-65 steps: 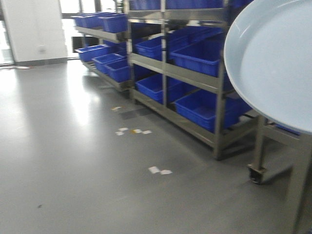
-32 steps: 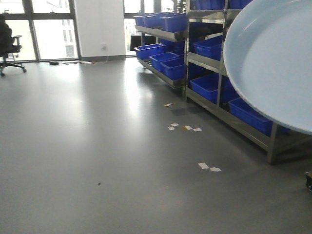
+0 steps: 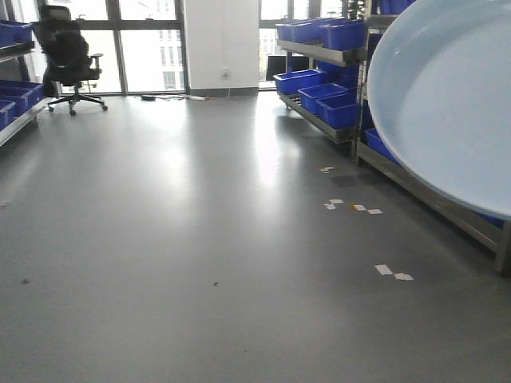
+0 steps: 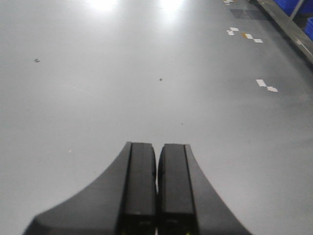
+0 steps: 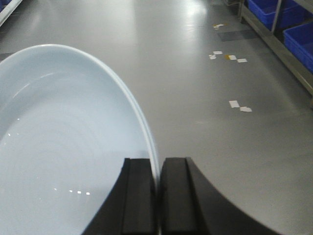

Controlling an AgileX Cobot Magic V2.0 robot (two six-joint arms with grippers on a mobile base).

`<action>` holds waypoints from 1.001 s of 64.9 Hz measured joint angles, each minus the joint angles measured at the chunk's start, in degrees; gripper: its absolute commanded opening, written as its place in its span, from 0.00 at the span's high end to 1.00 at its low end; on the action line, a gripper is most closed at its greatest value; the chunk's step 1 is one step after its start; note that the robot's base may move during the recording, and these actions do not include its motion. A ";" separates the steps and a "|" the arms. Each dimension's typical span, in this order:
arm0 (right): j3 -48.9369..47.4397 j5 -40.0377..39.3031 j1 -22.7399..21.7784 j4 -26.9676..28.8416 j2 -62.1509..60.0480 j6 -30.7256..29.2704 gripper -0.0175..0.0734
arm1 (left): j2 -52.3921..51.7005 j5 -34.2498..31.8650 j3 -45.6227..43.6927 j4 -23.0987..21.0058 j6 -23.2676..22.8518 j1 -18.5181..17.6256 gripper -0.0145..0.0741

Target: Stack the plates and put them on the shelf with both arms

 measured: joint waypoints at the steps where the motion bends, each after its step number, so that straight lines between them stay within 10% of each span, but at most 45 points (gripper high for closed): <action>1: 0.00 0.00 0.00 0.00 0.00 0.00 0.78 | 0.00 0.00 0.00 0.00 0.00 0.00 0.74; 65: 0.00 0.14 0.00 0.00 0.00 0.00 0.78 | 0.00 0.10 0.09 0.00 0.00 0.00 0.74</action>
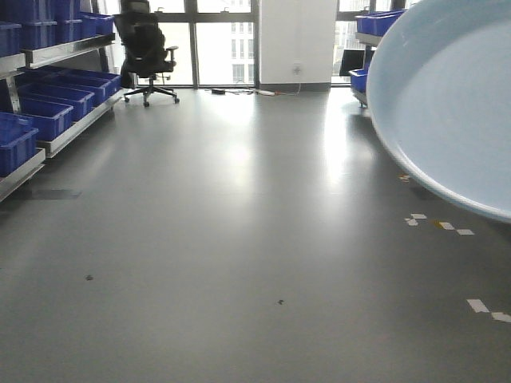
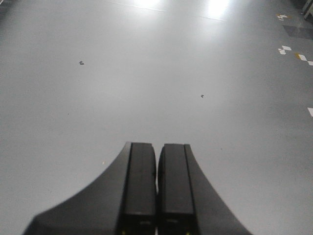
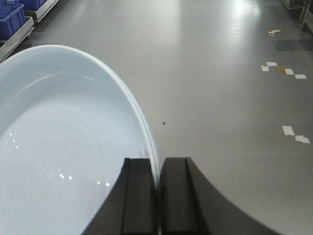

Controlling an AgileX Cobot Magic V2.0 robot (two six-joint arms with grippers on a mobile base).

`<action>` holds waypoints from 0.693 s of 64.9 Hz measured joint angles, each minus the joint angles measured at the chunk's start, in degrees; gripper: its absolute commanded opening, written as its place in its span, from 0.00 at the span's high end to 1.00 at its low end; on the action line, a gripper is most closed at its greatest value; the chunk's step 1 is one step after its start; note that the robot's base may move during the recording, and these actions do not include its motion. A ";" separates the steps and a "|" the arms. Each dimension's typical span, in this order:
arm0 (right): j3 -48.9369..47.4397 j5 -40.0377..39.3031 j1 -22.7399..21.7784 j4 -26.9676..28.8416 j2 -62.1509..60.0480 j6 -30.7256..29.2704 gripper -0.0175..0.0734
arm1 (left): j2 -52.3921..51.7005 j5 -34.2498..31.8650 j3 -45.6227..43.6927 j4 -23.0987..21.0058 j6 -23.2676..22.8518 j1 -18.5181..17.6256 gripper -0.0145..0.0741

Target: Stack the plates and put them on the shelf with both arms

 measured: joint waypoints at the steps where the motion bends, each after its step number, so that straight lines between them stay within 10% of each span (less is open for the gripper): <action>1: 0.00 0.00 0.00 0.00 0.00 0.00 0.78 | 0.00 0.00 0.00 0.00 0.00 0.00 0.74; 45: 0.00 0.00 0.00 0.00 0.00 0.00 0.78 | 0.00 0.00 0.00 0.00 0.00 0.00 0.74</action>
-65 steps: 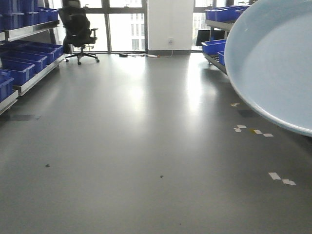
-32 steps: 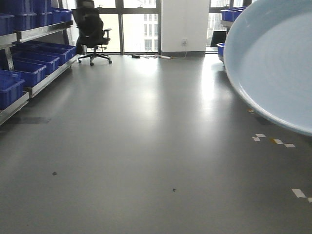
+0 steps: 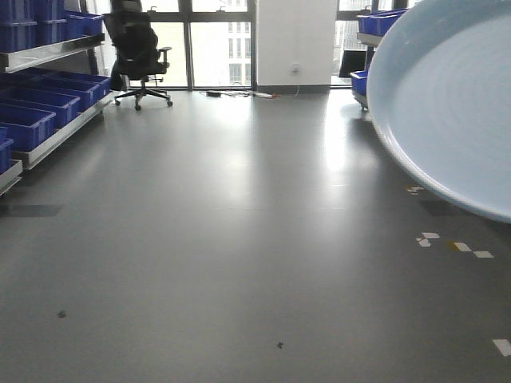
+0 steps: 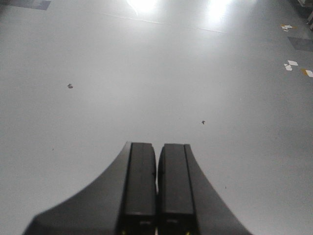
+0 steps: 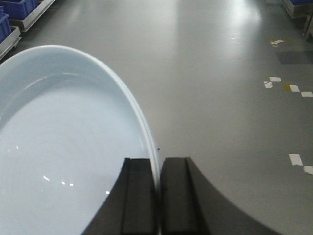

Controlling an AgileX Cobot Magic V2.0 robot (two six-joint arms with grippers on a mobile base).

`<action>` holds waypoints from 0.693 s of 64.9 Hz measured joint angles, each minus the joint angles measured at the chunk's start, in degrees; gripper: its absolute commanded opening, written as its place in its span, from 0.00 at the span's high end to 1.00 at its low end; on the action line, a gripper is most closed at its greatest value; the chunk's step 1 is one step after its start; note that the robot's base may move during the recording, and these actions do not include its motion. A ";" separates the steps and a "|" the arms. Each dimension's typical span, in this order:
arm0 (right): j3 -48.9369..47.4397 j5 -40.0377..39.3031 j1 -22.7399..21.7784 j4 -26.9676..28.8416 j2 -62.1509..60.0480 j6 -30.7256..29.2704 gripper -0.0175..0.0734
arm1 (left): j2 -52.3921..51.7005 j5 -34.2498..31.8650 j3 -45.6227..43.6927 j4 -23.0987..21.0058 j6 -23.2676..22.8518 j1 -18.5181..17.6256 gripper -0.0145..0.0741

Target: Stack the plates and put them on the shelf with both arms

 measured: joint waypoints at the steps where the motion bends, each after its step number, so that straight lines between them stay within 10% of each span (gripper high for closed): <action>1: 0.00 0.00 0.00 0.00 0.00 0.00 0.78 | 0.00 0.00 0.00 0.00 0.00 0.00 0.74; 45: 0.00 0.00 0.00 0.00 0.00 0.00 0.78 | 0.00 0.00 0.00 0.00 0.00 0.00 0.74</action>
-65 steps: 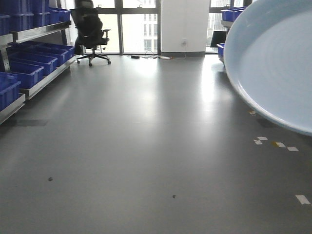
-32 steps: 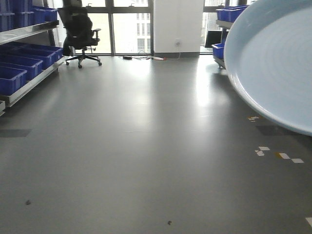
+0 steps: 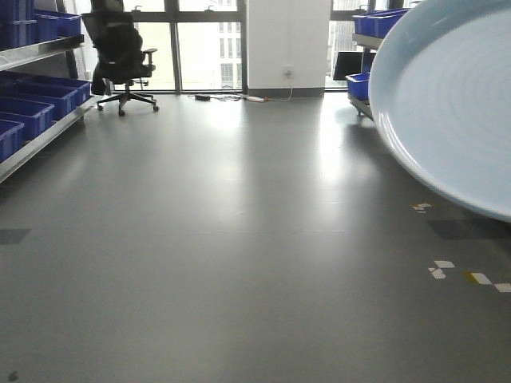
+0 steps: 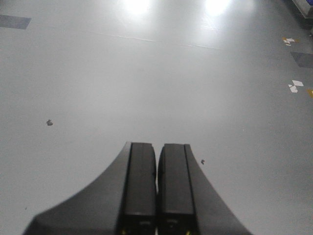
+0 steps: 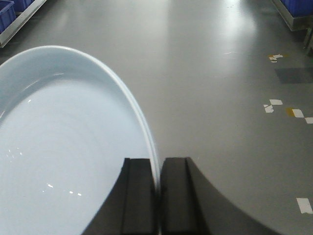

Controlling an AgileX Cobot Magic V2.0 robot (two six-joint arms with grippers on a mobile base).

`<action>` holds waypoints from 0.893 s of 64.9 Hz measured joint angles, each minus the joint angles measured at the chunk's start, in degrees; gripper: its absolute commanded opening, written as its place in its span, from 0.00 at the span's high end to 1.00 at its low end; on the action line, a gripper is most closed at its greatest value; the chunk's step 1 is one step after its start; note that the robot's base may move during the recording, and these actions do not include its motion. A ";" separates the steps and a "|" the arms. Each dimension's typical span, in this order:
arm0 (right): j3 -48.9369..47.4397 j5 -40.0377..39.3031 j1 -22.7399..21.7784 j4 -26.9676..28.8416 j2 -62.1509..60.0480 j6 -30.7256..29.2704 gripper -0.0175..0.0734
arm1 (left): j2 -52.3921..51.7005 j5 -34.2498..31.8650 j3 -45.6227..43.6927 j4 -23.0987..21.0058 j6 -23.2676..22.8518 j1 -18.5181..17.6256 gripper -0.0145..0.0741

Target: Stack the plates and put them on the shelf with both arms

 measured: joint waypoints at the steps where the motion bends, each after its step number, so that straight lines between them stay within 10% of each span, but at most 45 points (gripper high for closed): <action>1: 0.00 0.00 0.00 0.00 0.00 0.00 0.78 | 0.00 0.00 0.00 0.00 0.00 0.00 0.74; 58: 0.00 0.00 0.00 0.00 0.00 0.00 0.78 | 0.00 0.00 0.00 0.00 0.00 0.00 0.74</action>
